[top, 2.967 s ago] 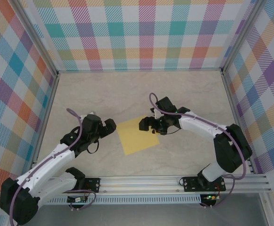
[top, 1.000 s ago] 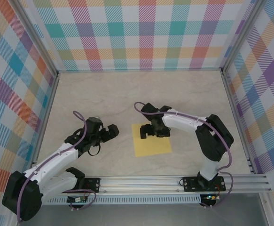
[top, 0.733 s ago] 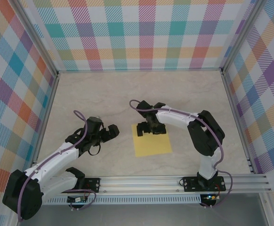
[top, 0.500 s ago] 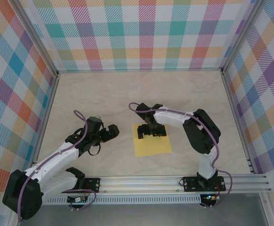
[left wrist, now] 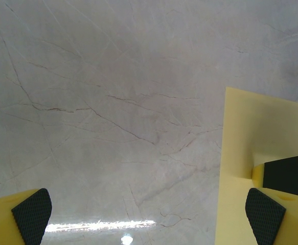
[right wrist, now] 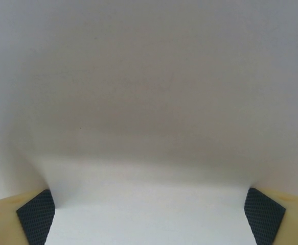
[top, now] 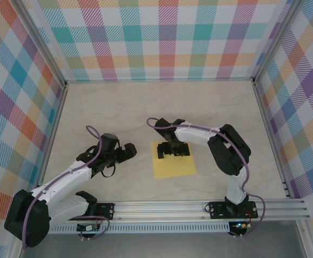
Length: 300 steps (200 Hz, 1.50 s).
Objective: Fold a paper plane with a square sheet of paper (pick it up from the middle)
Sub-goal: Fold the square sheet of paper in half at the center of the table.
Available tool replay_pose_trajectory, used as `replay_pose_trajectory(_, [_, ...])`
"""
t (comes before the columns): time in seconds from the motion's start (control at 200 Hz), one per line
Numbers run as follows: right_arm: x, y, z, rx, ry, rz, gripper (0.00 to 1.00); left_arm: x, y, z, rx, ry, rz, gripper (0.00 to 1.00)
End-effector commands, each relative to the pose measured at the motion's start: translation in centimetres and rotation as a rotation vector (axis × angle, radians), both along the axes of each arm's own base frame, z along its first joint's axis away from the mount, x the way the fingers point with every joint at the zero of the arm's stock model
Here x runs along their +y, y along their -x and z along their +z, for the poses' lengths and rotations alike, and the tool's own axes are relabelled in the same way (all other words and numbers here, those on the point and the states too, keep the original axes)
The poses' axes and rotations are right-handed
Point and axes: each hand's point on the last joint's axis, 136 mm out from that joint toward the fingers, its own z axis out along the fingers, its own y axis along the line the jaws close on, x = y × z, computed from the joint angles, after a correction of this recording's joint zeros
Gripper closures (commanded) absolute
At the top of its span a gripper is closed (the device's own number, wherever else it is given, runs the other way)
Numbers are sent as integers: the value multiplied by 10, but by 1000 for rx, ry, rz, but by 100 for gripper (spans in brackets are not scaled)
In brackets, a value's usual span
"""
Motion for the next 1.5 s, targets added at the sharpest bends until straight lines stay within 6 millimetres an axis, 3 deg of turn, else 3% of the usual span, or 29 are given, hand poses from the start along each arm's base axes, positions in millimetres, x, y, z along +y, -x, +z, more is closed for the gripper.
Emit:
replay_pose_trajectory(0.0, [-13,25,-31,102,73,-13,5,-3,-7,12,-23,14,-10,0])
replay_pose_trajectory(0.505, [-9,20,-18,74,41,5,17,-1,-3,12,-20,11,-6,0])
replay_pose_trajectory(0.635, [-3,17,-8,52,4,-3,29,0,-3,13,-16,9,-6,0])
replay_pose_trajectory(0.705, [-1,16,-6,50,-4,-2,40,0,-3,12,-14,7,-3,0])
replay_pose_trajectory(0.88, [1,13,8,19,-33,-3,52,1,-3,12,-15,5,3,0])
replay_pose_trajectory(0.94, [3,10,17,-3,-52,-6,67,2,-3,12,-16,3,6,0])
replay_pose_trajectory(1.115, [4,5,38,-48,-98,-23,76,0,-5,12,-9,1,1,0])
replay_pose_trajectory(1.25, [22,1,69,-89,-263,-35,76,0,-4,14,-11,5,1,0])
replay_pose_trajectory(1.4, [65,-9,115,-98,-689,-56,74,-2,-6,18,-20,22,4,0])
replay_pose_trajectory(1.495, [74,-17,124,-92,-816,-98,72,-8,-8,24,-21,54,-2,0])
